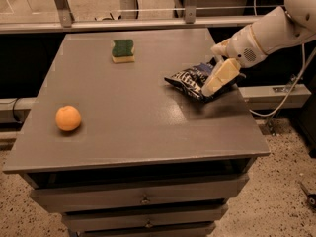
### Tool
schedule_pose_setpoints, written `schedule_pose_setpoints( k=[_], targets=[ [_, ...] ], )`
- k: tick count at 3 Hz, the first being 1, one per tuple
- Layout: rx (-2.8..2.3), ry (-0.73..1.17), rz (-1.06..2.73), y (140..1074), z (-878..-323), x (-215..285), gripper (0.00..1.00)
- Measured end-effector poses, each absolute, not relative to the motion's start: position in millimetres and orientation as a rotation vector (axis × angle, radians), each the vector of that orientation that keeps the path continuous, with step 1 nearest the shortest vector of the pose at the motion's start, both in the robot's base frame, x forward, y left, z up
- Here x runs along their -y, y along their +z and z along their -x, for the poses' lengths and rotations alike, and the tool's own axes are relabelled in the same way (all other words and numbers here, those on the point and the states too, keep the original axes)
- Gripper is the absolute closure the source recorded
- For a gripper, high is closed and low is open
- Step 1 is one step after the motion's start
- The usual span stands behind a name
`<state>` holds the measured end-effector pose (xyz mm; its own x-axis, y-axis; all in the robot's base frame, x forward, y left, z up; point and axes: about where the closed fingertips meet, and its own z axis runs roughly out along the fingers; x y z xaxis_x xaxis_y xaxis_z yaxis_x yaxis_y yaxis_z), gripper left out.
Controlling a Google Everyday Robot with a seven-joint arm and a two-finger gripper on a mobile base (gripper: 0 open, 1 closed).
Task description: Pick blue chip bag
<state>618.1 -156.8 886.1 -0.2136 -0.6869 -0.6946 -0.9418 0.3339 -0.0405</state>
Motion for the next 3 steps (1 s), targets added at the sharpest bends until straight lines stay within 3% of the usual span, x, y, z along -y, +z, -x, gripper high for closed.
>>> schedule_pose_setpoints(
  k=[2,3],
  targets=[
    [-1.939,0.46,1.462,876,-618,164,0.02],
    [-1.937,0.44,1.462,870,-621,170,0.25]
  ],
)
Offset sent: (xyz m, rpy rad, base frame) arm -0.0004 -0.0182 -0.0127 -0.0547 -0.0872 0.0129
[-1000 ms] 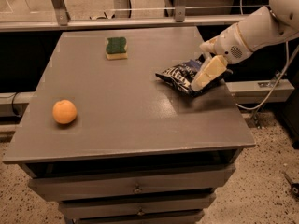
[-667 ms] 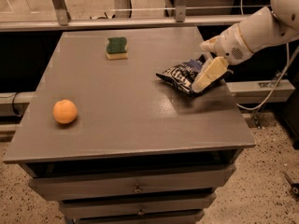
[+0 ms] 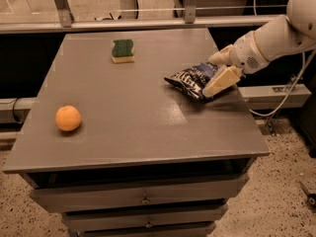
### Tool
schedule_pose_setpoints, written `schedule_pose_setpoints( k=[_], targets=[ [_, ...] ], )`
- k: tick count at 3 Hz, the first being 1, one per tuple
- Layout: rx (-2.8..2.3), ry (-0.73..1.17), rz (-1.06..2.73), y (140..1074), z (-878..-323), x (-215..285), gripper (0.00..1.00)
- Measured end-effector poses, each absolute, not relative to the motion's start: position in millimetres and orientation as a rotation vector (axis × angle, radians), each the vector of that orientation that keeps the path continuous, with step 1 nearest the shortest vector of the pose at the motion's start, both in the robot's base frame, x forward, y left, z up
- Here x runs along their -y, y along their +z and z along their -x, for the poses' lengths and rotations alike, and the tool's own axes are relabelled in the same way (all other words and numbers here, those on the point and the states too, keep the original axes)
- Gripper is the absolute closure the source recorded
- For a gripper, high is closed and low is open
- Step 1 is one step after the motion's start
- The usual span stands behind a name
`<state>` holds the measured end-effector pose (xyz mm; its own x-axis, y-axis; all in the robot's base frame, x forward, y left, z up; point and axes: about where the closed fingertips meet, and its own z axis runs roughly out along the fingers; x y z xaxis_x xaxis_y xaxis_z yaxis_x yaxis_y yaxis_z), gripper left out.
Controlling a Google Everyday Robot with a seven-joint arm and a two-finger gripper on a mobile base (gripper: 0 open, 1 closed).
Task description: Pick blue chip bag
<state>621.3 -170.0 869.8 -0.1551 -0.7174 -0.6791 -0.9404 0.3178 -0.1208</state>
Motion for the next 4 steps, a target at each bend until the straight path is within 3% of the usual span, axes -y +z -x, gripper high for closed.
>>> schedule_pose_setpoints(
  k=[1,3,4],
  targets=[
    [-1.931,0.456,1.44,868,-623,171,0.56],
    [-1.806,0.542,1.394,898,-625,138,1.0],
    [-1.671,0.604,1.381,928,-625,100,1.0]
  ],
)
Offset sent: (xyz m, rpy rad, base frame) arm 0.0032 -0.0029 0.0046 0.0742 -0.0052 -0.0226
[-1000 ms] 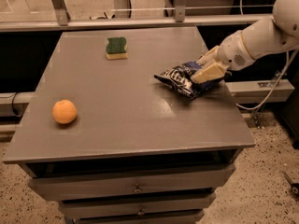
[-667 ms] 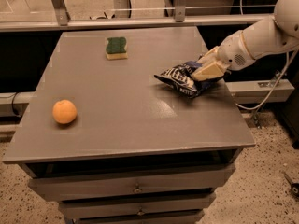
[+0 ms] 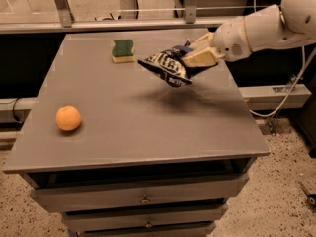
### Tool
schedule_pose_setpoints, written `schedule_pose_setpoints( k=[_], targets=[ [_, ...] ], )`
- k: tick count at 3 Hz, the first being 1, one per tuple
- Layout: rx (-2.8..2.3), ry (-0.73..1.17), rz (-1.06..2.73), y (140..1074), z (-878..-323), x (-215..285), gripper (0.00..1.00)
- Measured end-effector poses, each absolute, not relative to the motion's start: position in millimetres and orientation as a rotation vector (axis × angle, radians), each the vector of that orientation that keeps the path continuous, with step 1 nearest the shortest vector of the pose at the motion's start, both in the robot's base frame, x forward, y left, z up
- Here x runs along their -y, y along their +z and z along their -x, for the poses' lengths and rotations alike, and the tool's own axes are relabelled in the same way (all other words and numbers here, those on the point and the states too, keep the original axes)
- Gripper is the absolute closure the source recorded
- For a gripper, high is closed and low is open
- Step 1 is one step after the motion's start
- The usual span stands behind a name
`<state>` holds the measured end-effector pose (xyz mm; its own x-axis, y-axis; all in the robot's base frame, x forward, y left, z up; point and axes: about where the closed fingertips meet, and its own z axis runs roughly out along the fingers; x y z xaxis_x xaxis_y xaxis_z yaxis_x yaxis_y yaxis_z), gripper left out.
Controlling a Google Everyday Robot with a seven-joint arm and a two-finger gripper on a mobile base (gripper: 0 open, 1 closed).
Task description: Pick blue chip bag
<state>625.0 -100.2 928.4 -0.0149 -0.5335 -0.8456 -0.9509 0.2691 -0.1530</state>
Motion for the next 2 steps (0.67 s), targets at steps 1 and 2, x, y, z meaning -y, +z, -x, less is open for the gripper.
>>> schedule_pose_setpoints(
  k=[1,2],
  targets=[
    [-1.56,0.609,1.386,959.8,-623.0,72.6,1.0],
    [-1.56,0.609,1.386,959.8,-623.0,72.6,1.0]
  ],
)
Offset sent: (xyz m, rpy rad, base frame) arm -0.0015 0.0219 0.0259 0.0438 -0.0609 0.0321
